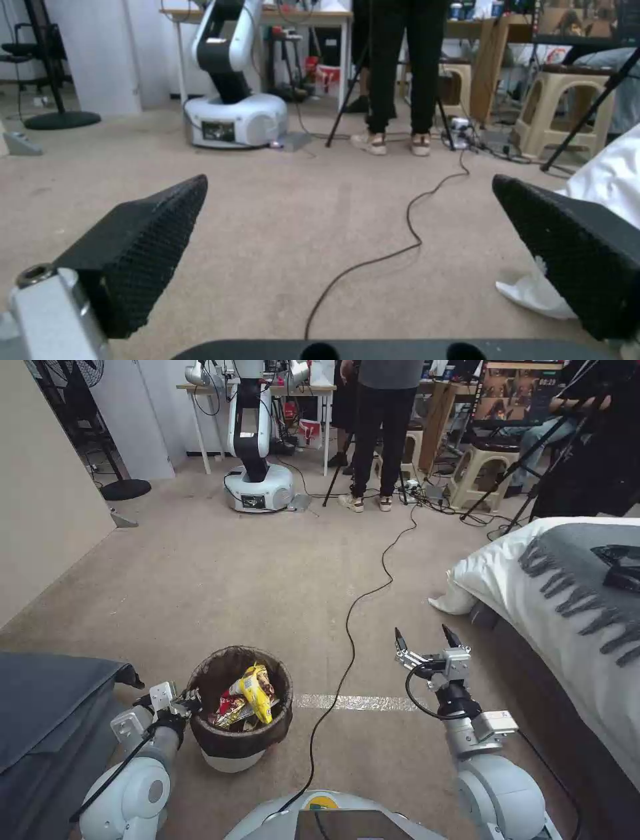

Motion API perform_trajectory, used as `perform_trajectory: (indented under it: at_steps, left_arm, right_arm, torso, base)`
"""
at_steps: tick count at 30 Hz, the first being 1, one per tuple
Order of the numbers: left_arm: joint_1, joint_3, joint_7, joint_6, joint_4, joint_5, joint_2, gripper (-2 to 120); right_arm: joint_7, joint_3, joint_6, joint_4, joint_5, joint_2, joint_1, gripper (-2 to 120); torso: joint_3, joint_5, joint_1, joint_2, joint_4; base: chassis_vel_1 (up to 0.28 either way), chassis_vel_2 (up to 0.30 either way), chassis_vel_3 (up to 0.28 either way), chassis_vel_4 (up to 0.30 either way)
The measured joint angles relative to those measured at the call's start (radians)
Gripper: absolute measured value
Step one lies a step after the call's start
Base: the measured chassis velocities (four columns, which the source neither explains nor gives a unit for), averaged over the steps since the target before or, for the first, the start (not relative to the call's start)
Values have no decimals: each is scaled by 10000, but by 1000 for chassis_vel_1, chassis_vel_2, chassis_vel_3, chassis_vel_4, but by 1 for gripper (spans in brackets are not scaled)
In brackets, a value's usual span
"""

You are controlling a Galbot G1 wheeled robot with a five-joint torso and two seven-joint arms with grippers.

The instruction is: Pick up the trash bin, then pick up the garbage from the floor and place it into the trash bin.

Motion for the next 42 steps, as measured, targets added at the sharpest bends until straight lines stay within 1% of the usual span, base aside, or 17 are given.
perform_trajectory:
  at_steps: [11,20,34,37,39,40,42]
  left_arm:
    - [-50,-86,180,-27,206,174,24,7]
    - [-113,-116,200,-43,410,241,52,7]
    - [-117,-121,215,-7,480,363,64,7]
    - [-125,-119,221,6,489,375,66,11]
    - [-125,-114,221,6,489,391,68,17]
    - [-125,-114,221,6,489,391,68,17]
    - [-108,-92,246,16,486,417,67,31]
  right_arm:
    - [2,33,7,34,10,-9,-14,100]
    - [1,8,15,57,8,2,-16,100]
    - [-2,5,18,75,8,-12,52,100]
    - [-1,5,17,86,10,-19,88,100]
    - [-1,7,14,88,11,-25,102,100]
    - [-1,7,14,88,11,-25,102,100]
    - [-2,13,12,89,14,-27,112,100]
  torso:
    - [0,0,0,0,0]
    - [0,0,0,0,-1]
    - [0,0,0,0,0]
    - [0,1,0,0,0]
    - [0,2,0,0,0]
    - [0,2,0,0,0]
    - [0,1,0,0,1]
  base:
    - [0,0,0,0]
    - [0,0,0,0]
    - [0,0,0,0]
    - [0,0,0,0]
    - [0,0,0,0]
    - [0,0,0,0]
    - [0,0,0,0]
